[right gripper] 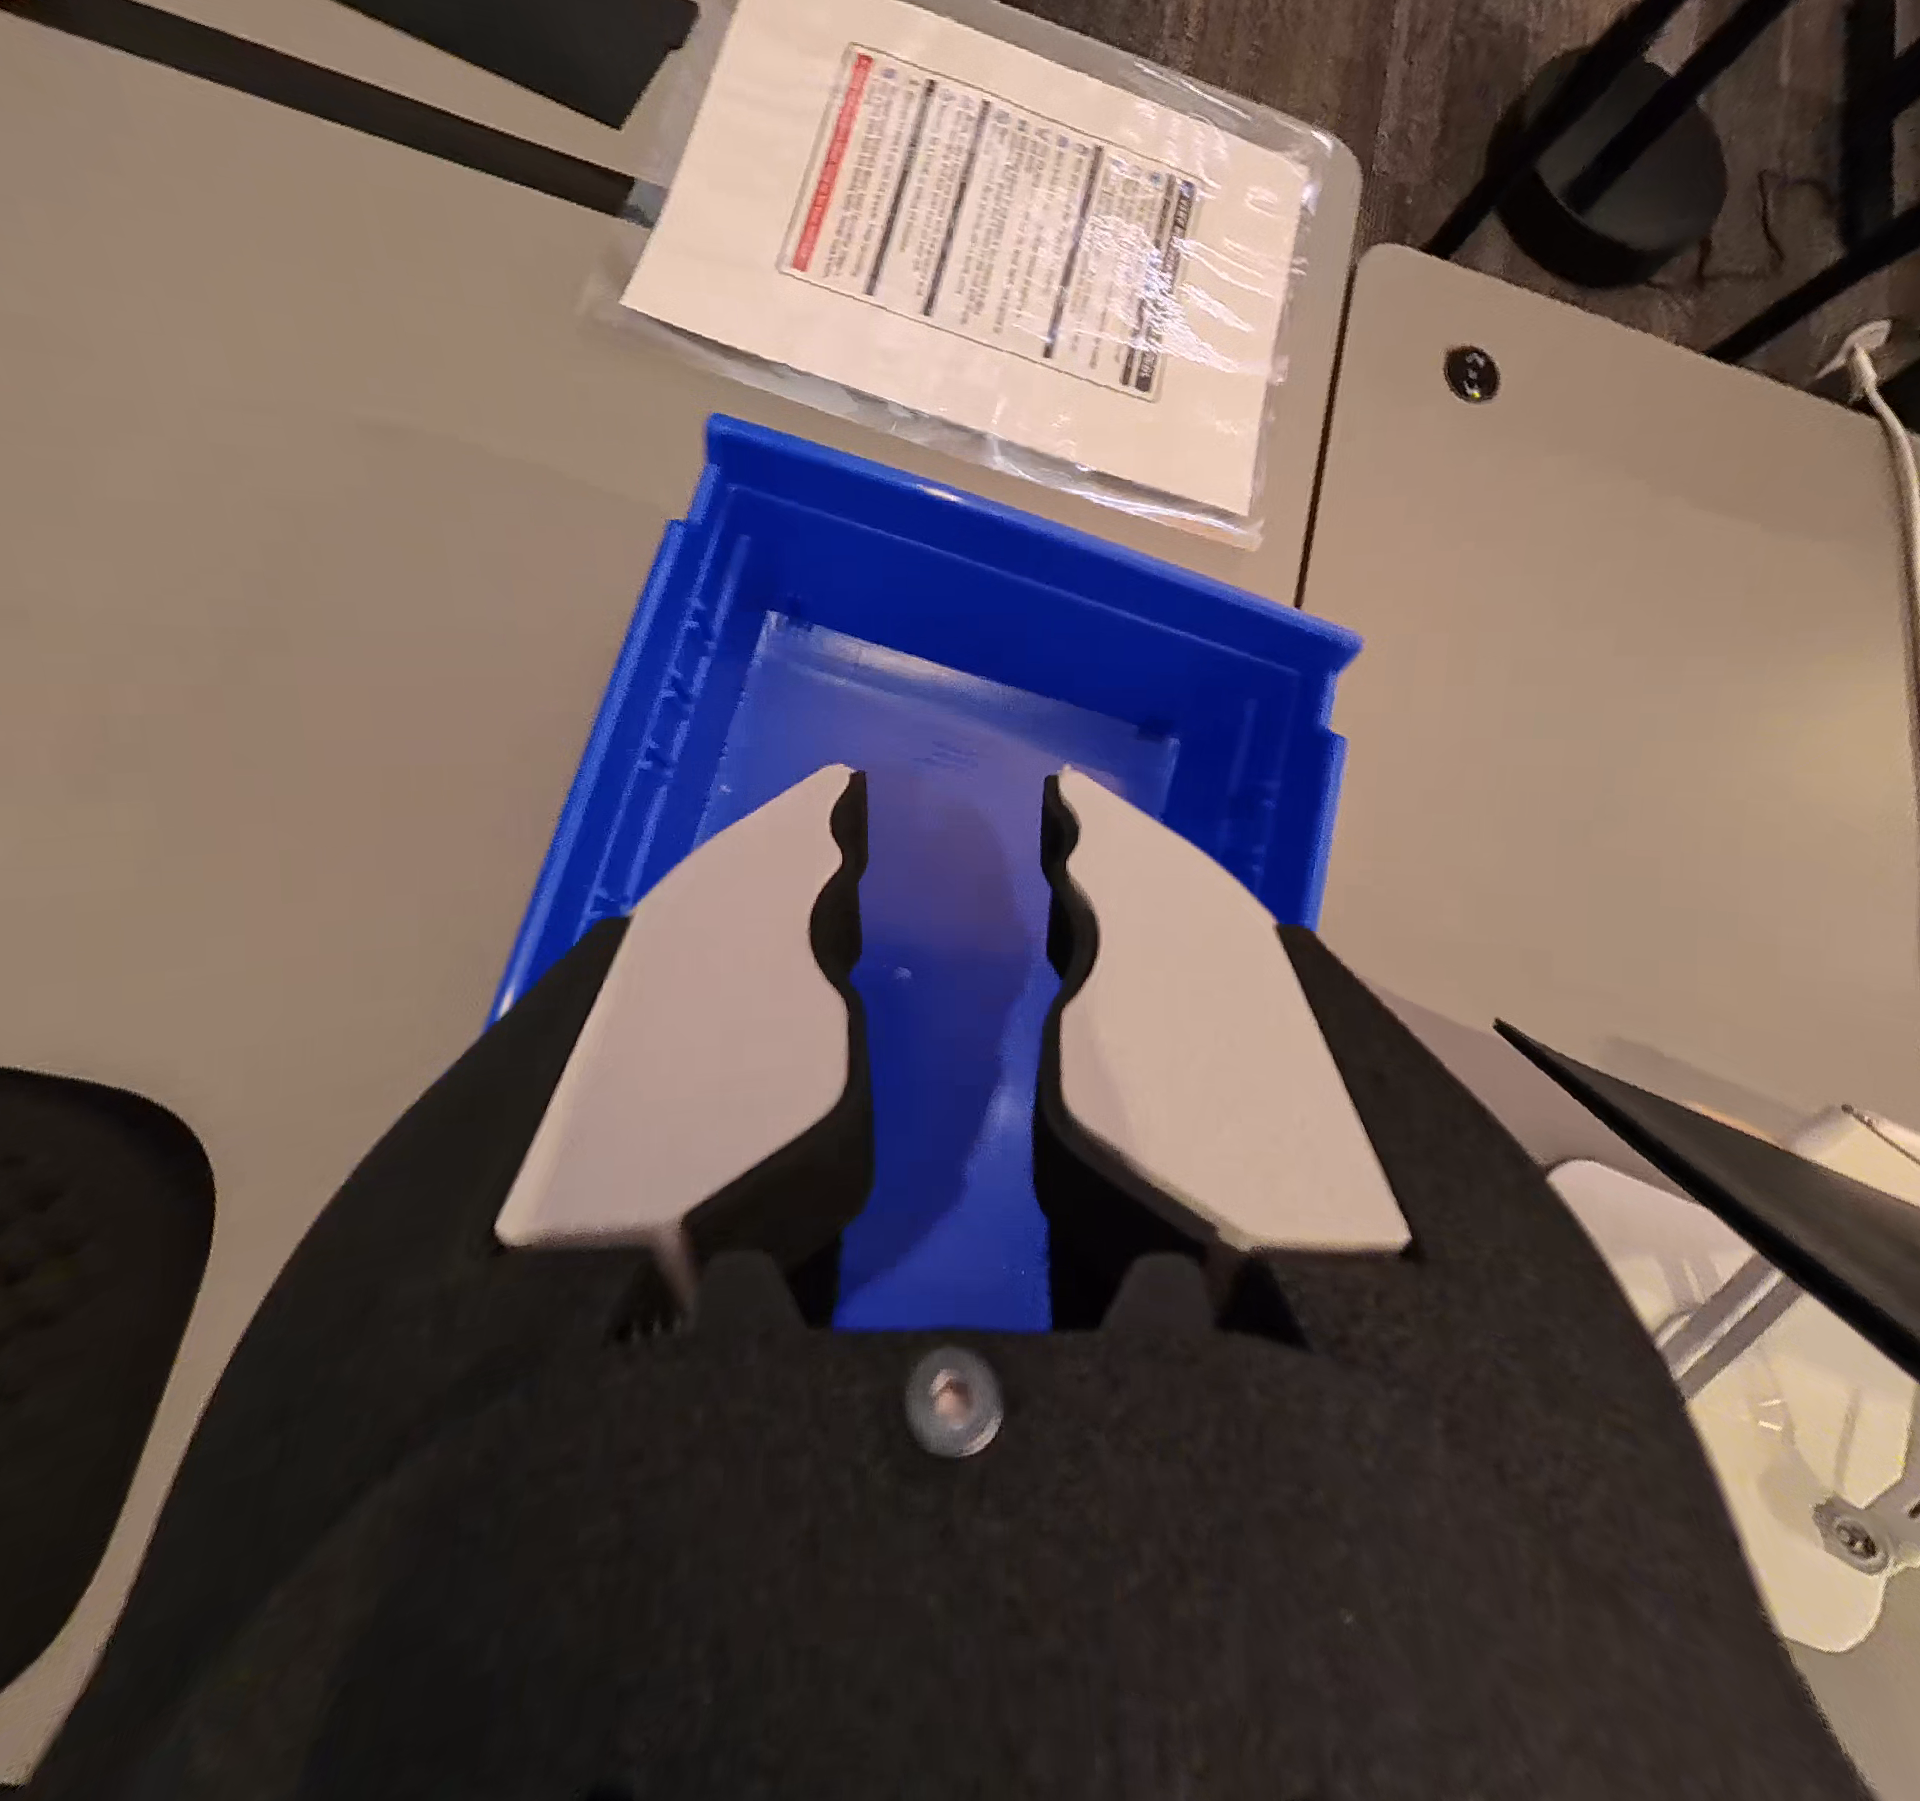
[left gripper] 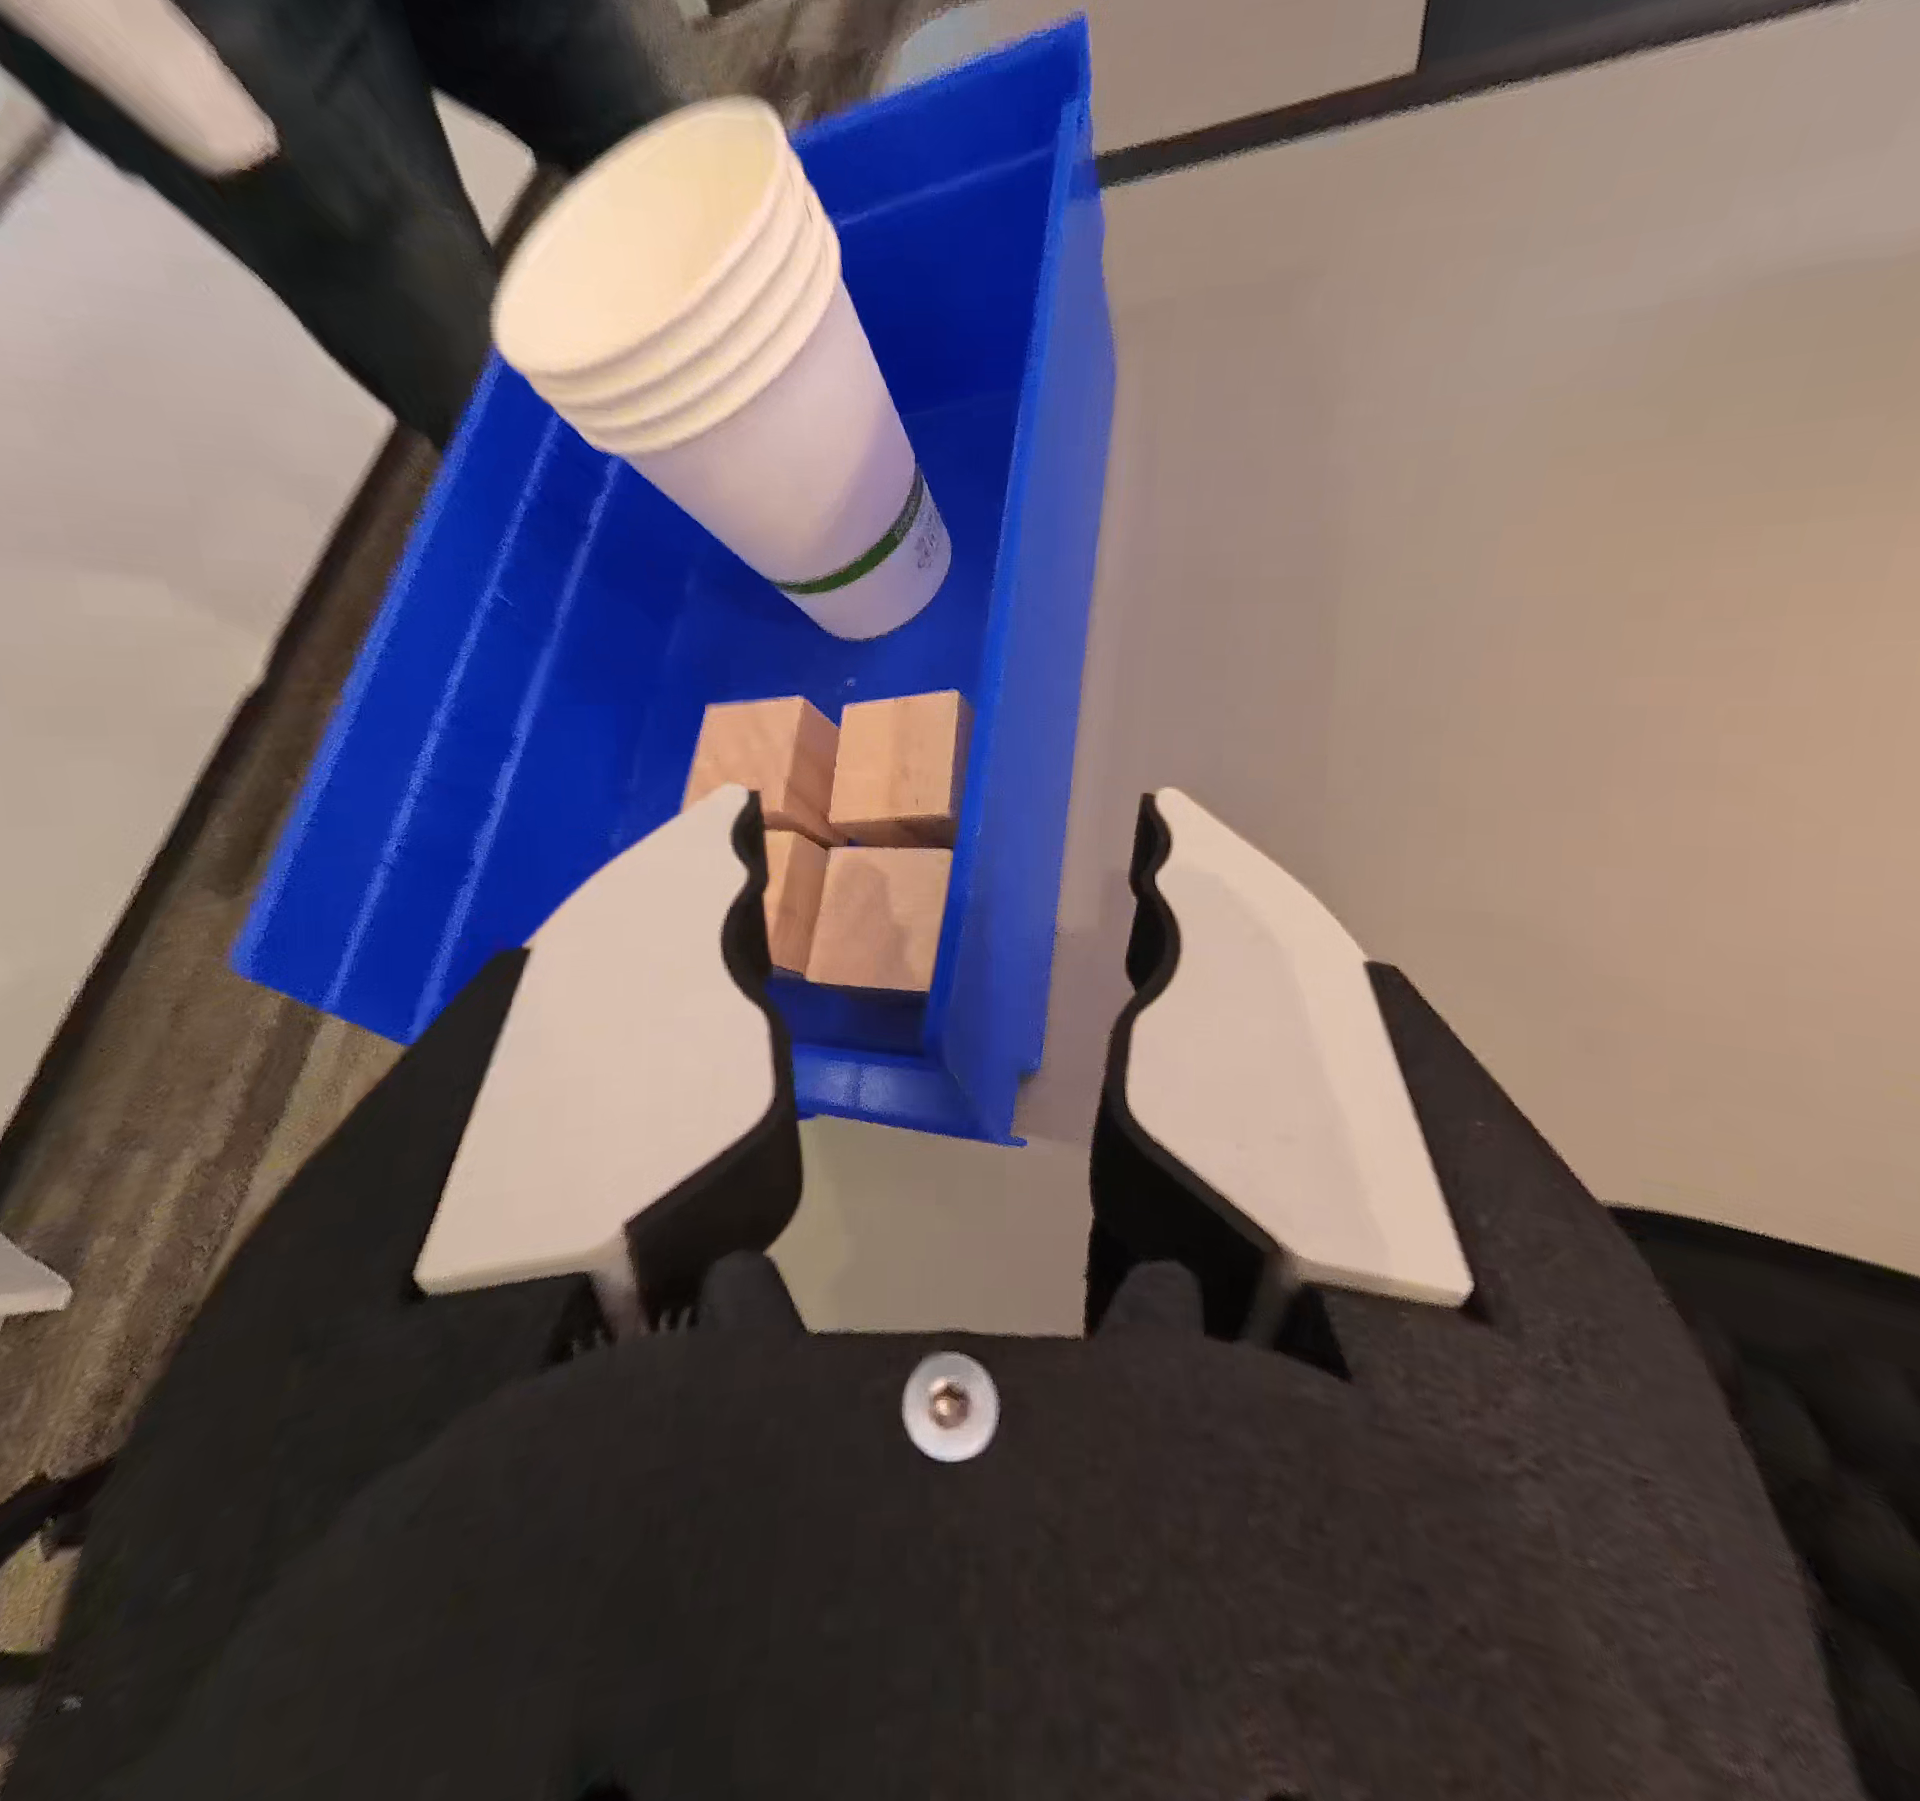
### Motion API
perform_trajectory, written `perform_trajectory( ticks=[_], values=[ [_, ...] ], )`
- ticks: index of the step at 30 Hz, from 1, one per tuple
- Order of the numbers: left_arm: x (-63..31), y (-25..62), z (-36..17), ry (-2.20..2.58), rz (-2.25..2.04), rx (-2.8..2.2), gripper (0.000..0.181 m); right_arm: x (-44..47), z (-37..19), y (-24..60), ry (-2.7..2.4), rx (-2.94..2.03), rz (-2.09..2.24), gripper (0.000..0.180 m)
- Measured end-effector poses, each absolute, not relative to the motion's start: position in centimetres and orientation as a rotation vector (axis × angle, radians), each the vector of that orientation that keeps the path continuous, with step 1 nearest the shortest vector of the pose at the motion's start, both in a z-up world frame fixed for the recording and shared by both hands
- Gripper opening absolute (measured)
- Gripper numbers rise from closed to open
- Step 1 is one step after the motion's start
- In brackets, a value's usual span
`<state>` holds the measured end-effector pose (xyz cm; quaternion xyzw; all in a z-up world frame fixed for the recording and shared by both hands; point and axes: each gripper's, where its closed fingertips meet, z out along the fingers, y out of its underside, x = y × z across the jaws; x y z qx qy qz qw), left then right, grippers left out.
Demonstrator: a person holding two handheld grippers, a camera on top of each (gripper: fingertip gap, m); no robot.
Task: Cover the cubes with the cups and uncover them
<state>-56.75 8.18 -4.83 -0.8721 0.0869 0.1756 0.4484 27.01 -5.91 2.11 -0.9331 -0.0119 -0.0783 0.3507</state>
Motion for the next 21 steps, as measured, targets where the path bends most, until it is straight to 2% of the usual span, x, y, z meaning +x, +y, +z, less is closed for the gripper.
perform_trajectory(
  ticks=[1,4,10,20,21],
  values=[
    [-57.1,8.1,-5.7,0.210,0.426,-2.196,0.063,26.4,2.4,-5.8,-0.054,-2.413,-0.211,0.032],
    [-58.6,7.9,-7.3,0.189,0.441,-2.245,0.046,24.6,3.1,-5.4,-0.112,-2.402,-0.200,0.032],
    [-57.7,7.9,-8.1,0.174,0.194,-2.230,0.011,22.5,3.8,-4.5,-0.170,-2.404,-0.201,0.031],
    [-59.3,7.2,-7.9,0.163,0.173,-2.221,0.018,21.1,3.5,-3.8,-0.196,-2.429,-0.199,0.031],
    [-59.2,6.9,-7.7,0.169,0.152,-2.217,0.023,20.6,3.7,-3.6,-0.205,-2.413,-0.182,0.031]
  ],
)
